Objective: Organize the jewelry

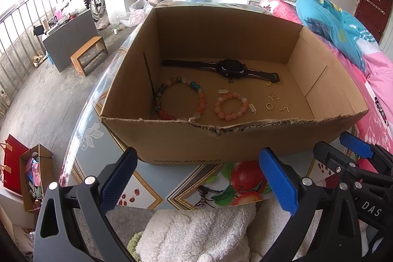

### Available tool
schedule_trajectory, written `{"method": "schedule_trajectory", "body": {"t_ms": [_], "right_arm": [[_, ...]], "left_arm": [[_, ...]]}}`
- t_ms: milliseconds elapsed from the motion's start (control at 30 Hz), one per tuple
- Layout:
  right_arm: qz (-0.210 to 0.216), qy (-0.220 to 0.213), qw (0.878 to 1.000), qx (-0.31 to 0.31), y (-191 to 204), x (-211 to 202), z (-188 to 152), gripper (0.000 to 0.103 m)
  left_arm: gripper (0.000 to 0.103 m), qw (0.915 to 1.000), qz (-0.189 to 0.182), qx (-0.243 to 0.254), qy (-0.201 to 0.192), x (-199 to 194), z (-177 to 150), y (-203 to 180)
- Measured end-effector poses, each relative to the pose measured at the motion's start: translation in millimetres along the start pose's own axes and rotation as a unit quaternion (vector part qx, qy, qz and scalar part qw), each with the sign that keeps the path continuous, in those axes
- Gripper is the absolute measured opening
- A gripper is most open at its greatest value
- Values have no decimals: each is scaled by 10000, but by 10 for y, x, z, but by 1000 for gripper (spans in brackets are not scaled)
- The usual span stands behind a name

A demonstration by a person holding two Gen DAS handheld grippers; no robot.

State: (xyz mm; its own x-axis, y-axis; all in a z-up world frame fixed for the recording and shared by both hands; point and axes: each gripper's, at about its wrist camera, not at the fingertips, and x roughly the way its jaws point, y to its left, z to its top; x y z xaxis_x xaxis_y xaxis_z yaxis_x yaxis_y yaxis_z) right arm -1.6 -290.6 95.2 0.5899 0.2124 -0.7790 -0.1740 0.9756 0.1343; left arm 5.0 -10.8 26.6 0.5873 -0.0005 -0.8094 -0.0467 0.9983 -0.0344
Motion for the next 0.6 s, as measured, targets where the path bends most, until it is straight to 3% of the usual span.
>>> {"method": "schedule_trajectory", "body": {"t_ms": [600], "right_arm": [[11,24,10000,-27,27,-11,-8,73]], "left_arm": [[97,10000,-5,-11,27,-1,-1,14]]}}
